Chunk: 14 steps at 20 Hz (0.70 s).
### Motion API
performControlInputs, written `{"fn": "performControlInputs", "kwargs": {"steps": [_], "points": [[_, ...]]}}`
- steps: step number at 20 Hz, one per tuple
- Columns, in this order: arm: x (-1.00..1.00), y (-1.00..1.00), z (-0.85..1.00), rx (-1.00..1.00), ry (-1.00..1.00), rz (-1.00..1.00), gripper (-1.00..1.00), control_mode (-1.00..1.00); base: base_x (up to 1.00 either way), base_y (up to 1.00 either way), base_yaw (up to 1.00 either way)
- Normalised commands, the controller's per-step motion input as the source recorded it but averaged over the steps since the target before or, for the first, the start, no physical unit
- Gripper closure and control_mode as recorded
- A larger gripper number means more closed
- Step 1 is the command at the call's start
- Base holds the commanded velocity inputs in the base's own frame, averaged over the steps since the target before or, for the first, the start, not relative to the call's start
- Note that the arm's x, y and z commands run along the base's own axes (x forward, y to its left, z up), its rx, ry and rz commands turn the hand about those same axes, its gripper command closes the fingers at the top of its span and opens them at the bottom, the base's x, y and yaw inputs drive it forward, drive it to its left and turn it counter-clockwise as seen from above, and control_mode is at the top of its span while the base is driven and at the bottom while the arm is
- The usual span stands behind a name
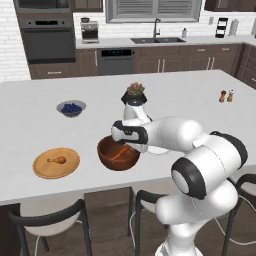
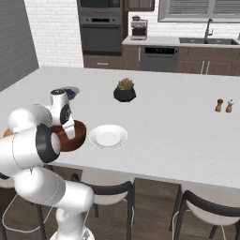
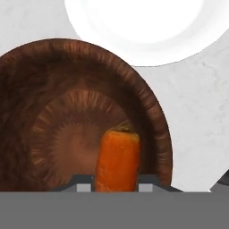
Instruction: Pick the chicken drumstick and carrot from their plates and place them in the bowl. Then put the bowl in the fridge.
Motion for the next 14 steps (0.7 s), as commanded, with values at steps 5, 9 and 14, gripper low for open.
{"fn": "performControlInputs", "kwargs": {"steps": [5, 9, 14], "points": [[0.04, 0.03, 0.0, 0.0, 0.0, 0.0, -1.0, -1.0, 0.0, 0.0, 0.0], [0.03, 0.12, 0.05, 0.02, 0.0, 0.0, -1.0, -1.0, 0.0, 0.0, 0.0], [-0.15, 0.36, 0.98, 0.05, 0.0, 0.0, -1.0, -1.0, 0.0, 0.0, 0.0]]}}
